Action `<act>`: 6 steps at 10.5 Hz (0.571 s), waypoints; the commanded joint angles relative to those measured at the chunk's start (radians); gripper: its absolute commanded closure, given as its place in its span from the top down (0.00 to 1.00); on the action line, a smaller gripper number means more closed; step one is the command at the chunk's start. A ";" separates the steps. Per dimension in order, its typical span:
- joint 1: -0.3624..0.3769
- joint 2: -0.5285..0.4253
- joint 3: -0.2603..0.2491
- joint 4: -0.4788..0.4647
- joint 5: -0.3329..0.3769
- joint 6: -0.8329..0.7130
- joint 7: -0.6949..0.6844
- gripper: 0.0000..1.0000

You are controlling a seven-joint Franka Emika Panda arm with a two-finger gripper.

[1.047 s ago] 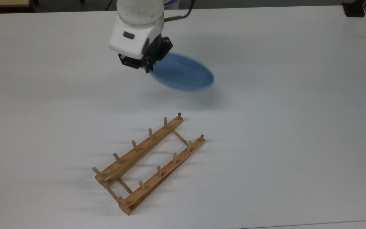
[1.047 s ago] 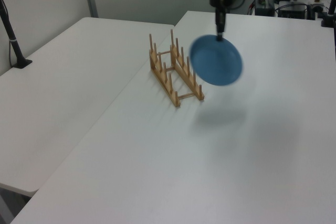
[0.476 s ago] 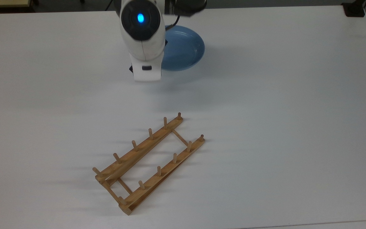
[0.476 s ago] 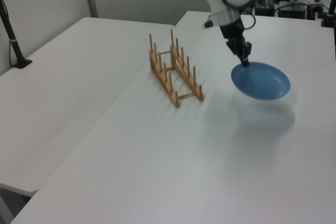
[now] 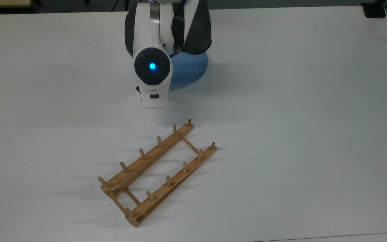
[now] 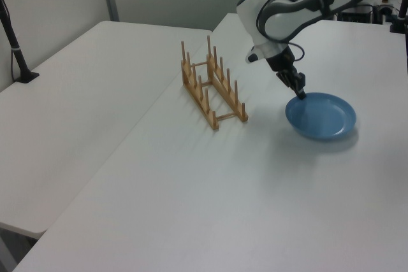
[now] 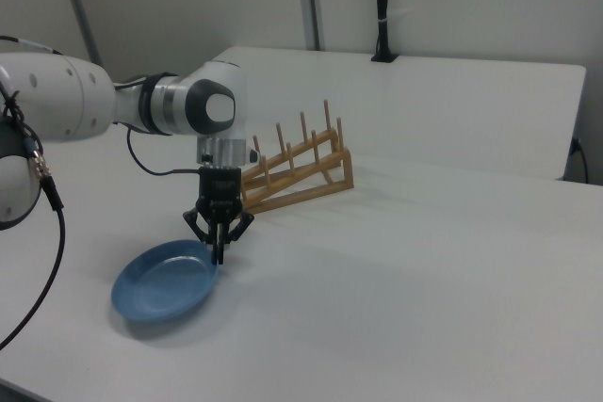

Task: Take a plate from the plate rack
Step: 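Carry the blue plate away from the rack and lower it onto the table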

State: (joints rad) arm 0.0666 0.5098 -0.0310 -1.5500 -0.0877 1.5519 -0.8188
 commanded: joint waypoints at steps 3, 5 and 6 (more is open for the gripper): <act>-0.014 0.009 -0.009 0.013 -0.024 0.044 0.004 0.37; -0.014 -0.052 -0.020 0.016 -0.026 0.046 0.141 0.81; -0.013 -0.091 -0.018 0.027 -0.026 0.045 0.218 0.97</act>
State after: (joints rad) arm 0.0455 0.5197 -0.0392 -1.5121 -0.1023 1.5925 -0.7423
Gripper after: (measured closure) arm 0.568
